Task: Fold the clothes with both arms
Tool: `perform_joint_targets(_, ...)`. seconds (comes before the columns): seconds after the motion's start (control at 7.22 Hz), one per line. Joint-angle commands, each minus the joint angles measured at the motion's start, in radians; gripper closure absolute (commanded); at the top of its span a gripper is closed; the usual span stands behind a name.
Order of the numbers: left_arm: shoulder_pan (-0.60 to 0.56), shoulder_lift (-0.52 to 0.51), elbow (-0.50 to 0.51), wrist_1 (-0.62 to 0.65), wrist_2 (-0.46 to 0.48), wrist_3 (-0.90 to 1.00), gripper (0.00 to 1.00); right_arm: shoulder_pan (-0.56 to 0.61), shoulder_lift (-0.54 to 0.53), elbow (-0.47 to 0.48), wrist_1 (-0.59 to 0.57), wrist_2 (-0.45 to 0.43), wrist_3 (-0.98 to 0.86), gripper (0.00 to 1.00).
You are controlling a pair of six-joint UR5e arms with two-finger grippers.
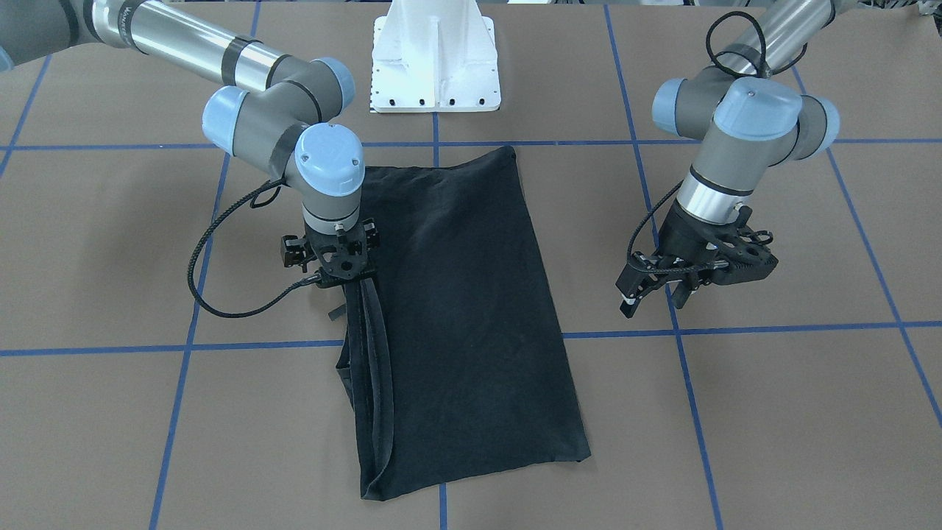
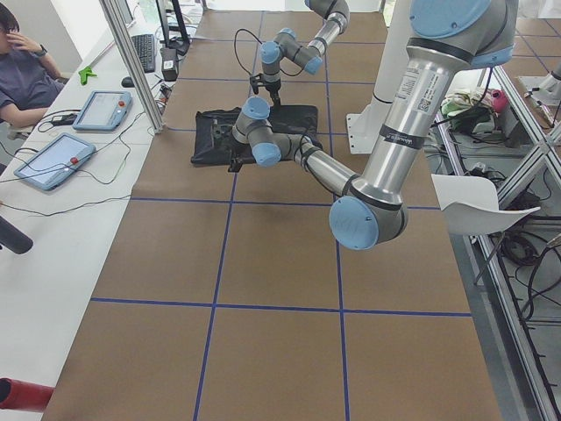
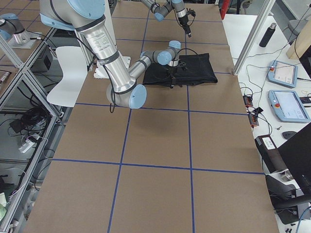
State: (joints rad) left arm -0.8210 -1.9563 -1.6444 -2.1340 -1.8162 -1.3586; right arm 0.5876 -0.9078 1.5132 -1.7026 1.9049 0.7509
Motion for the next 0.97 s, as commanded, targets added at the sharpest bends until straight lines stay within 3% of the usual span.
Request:
perform_joint_targets(0.0,0.0,-0.007,0.0,0.0,0.002,-0.002,0.0,0.027,-0.034,0.007,0.001,0.013,-0.013,0.01)
perform_joint_targets(0.28,0.0,-0.015,-0.003,0.0,0.002,-0.004,0.0,0.055,-0.069,0.016,0.003,0.022,-0.039,0.01)
perform_joint_targets(0.55,0.0,-0.019,-0.005,0.0,0.0,-0.002,0.0,0.119,-0.057,0.053,0.003,0.115,-0.042,0.01)
perform_joint_targets(0.83,-0.001,-0.018,0.0,0.0,-0.009,0.0,0.0,0.12,0.005,0.041,0.003,0.097,-0.041,0.01)
